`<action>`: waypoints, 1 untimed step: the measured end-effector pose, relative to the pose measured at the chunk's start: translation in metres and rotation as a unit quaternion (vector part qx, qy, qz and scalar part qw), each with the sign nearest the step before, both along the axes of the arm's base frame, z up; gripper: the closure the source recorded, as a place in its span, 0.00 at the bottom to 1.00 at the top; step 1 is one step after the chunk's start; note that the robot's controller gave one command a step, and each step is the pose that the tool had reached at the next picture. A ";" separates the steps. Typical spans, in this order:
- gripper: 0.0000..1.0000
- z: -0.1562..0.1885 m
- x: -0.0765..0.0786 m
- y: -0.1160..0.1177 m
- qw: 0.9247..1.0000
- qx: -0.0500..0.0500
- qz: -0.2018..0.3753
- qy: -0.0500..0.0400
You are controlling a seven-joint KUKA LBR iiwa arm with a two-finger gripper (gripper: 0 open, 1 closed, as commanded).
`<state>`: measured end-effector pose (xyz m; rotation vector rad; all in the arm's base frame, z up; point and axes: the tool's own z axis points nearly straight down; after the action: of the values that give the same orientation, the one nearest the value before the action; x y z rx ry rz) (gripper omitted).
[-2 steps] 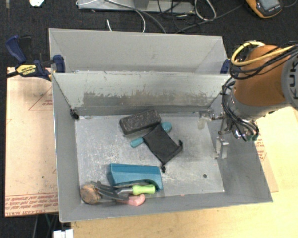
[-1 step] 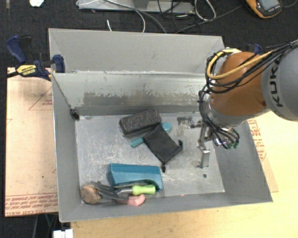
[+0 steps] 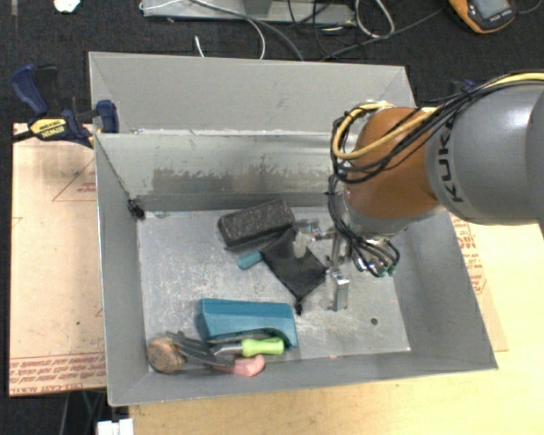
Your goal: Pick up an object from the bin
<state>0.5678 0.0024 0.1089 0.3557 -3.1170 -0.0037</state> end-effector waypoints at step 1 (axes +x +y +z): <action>0.00 -0.041 0.008 0.014 1.000 -0.002 -0.015 -0.010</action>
Offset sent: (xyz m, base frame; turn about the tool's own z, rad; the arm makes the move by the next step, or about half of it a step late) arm 0.0008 0.0016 -0.0389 0.0833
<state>0.5753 0.0162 0.0682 0.3108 -3.1412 0.0048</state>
